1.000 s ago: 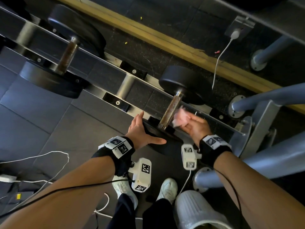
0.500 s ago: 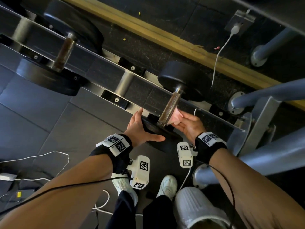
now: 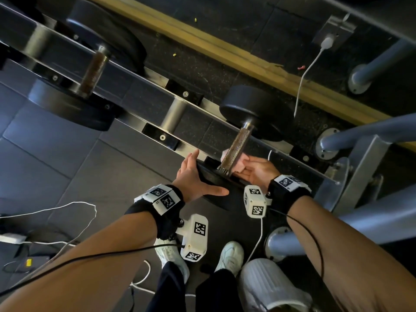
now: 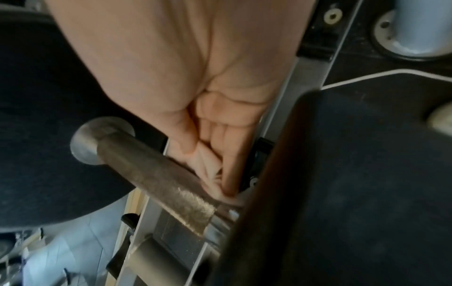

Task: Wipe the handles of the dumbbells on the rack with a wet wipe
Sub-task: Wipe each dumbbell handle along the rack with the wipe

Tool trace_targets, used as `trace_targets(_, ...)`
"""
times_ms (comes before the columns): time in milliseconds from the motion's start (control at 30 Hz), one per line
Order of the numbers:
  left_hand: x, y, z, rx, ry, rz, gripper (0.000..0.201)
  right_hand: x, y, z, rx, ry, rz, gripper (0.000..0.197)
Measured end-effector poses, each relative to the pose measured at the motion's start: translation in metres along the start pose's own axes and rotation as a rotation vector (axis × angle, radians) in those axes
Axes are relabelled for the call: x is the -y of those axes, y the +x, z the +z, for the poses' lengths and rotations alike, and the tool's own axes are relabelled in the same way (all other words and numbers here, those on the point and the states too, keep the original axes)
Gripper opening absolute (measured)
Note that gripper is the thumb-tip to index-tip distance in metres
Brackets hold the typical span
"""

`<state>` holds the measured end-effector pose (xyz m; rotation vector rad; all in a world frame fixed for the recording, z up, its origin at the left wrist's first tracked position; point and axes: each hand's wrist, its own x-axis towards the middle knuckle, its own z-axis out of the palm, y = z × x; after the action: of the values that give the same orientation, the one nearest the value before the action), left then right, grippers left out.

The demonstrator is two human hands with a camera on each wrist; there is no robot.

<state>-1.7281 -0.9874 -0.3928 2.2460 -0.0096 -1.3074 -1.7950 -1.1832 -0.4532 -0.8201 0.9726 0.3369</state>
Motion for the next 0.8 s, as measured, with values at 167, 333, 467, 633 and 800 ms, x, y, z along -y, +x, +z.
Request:
trace_targets(167, -0.001, 0.000, 0.000, 0.002, -0.002, 0.002, 0.139, 0.011, -0.012, -0.020, 0.031, -0.044, 0.077, 0.025)
trace_targets(333, -0.002, -0.001, -0.001, 0.004, 0.002, -0.003, 0.139, 0.026, -0.009, -0.022, -0.067, 0.041, -0.036, 0.023)
trace_targets(467, 0.000, -0.001, -0.001, 0.008, 0.004, 0.000, 0.140, 0.028, 0.005, -0.001, -0.090, 0.109, -0.107, 0.024)
trace_targets(633, 0.000, 0.000, -0.001, 0.011, 0.001, -0.003, 0.138, 0.013, -0.004, -0.005, -0.067, 0.049, -0.142, 0.027)
trace_targets(800, -0.003, -0.001, -0.001, 0.010, -0.013, -0.007, 0.137, 0.014, -0.014, -0.018, 0.006, -0.090, -0.136, 0.029)
